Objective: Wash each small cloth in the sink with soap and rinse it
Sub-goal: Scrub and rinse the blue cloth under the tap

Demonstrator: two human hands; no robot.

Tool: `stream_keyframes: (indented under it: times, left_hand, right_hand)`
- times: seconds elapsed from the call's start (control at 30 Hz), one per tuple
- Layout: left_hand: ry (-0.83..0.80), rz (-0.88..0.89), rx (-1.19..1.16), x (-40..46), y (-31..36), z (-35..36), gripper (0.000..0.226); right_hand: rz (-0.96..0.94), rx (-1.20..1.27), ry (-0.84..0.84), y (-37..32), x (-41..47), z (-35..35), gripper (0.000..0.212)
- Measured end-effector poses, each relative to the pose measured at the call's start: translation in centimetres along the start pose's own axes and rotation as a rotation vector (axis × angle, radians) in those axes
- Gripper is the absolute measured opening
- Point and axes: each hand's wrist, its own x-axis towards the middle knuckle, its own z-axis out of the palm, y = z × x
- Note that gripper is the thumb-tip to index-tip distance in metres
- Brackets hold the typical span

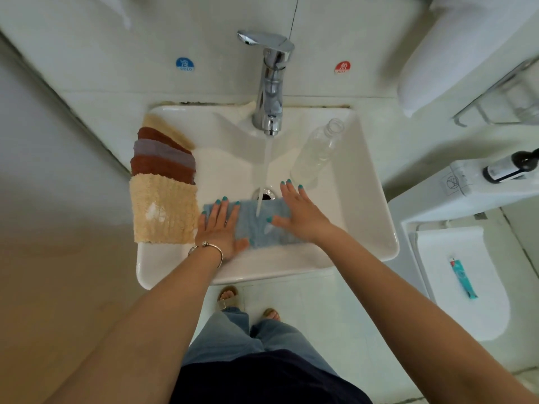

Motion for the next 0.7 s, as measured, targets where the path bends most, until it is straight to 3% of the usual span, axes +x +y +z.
stream_keyframes:
  times: [0.2, 0.33, 0.47, 0.53, 0.7]
  left_hand:
    - [0.010, 0.004, -0.021, -0.3, 0.1, -0.1, 0.092]
    - [0.017, 0.009, -0.029, -0.2, 0.0, 0.0, 0.092]
    - [0.032, 0.017, -0.030, -0.1, -0.1, 0.0, 0.091]
    - [0.040, 0.021, -0.021, -0.2, -0.2, 0.0, 0.091]
    - [0.054, 0.021, -0.020, -0.1, -0.2, 0.1, 0.090]
  right_hand:
    - [-0.138, 0.342, 0.212, -5.1, -1.2, -6.0, 0.091]
    - [-0.109, 0.387, 0.416, -7.8, -0.9, -10.2, 0.093]
    - [-0.164, 0.292, 0.690, -10.3, 0.3, -14.3, 0.094]
    - [-0.246, 0.106, 0.672, -11.1, 1.1, -15.2, 0.095]
    - [-0.216, -0.169, 0.627, -11.2, 1.8, -13.6, 0.084]
